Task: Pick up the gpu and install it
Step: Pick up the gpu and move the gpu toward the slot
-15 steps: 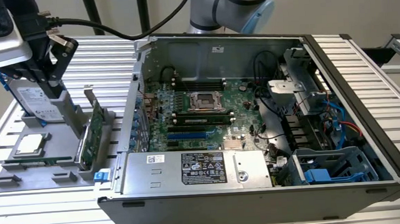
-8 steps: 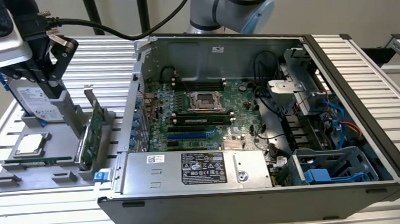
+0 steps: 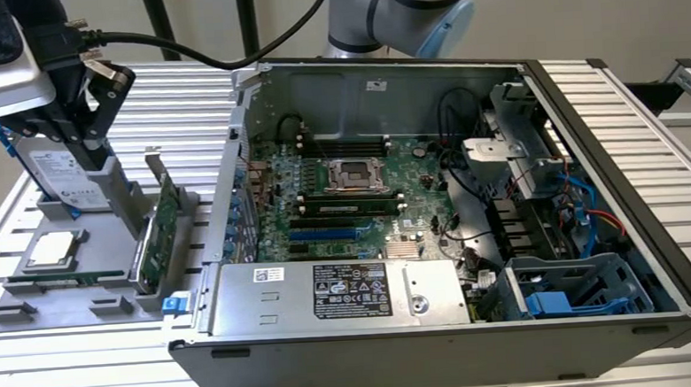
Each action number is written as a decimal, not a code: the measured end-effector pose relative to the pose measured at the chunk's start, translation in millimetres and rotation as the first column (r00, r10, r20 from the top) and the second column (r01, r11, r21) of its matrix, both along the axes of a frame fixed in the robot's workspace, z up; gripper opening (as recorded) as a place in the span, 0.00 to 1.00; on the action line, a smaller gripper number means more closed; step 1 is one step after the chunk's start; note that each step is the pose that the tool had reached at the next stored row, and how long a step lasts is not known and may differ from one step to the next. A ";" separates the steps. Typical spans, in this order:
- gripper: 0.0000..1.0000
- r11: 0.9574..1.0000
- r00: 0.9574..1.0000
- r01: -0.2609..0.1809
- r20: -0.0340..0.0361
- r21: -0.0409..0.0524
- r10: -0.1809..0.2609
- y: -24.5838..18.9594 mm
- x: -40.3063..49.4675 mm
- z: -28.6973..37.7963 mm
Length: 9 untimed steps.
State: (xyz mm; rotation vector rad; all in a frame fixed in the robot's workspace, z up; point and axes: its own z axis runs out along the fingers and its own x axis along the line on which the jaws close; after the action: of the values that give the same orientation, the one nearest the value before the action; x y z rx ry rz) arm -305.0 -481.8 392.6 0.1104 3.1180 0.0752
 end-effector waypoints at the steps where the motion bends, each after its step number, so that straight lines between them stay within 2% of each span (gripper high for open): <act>1: 1.00 1.000 1.000 0.000 0.000 0.000 0.000 0.0 0.0 0.0; 9: 1.00 1.000 1.000 0.000 0.000 0.000 0.000 -0.1 0.0 -0.2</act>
State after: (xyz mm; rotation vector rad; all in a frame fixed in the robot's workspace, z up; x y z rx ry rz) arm -305.0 -481.9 392.4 0.1104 3.1180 0.0752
